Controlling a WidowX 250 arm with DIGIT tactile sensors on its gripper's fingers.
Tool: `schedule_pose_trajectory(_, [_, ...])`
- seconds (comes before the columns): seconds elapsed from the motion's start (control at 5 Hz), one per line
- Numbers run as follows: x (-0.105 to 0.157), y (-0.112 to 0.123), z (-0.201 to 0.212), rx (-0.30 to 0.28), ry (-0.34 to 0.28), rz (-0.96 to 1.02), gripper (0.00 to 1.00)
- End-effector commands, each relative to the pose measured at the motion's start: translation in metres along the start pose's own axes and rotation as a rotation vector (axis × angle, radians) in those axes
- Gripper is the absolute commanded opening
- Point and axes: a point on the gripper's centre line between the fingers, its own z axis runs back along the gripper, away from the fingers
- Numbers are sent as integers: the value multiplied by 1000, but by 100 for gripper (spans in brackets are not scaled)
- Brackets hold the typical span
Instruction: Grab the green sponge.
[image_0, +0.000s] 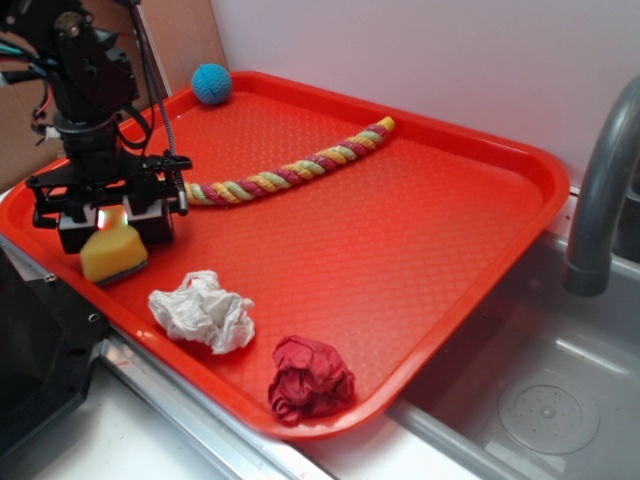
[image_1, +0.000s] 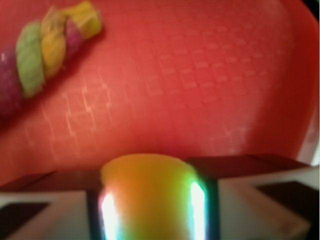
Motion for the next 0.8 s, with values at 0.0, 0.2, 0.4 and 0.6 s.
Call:
schedule_pose_trajectory(0.0, [40, -7, 91, -181, -40, -500, 0])
schedule_pose_trajectory(0.2, [32, -22, 138, -243, -124, -701, 0])
schedule_pose_trajectory(0.4, [13, -40, 175, -222, -142, -750, 0])
schedule_pose_trajectory(0.6, [-3, -47, 194, -234, -163, -814, 0])
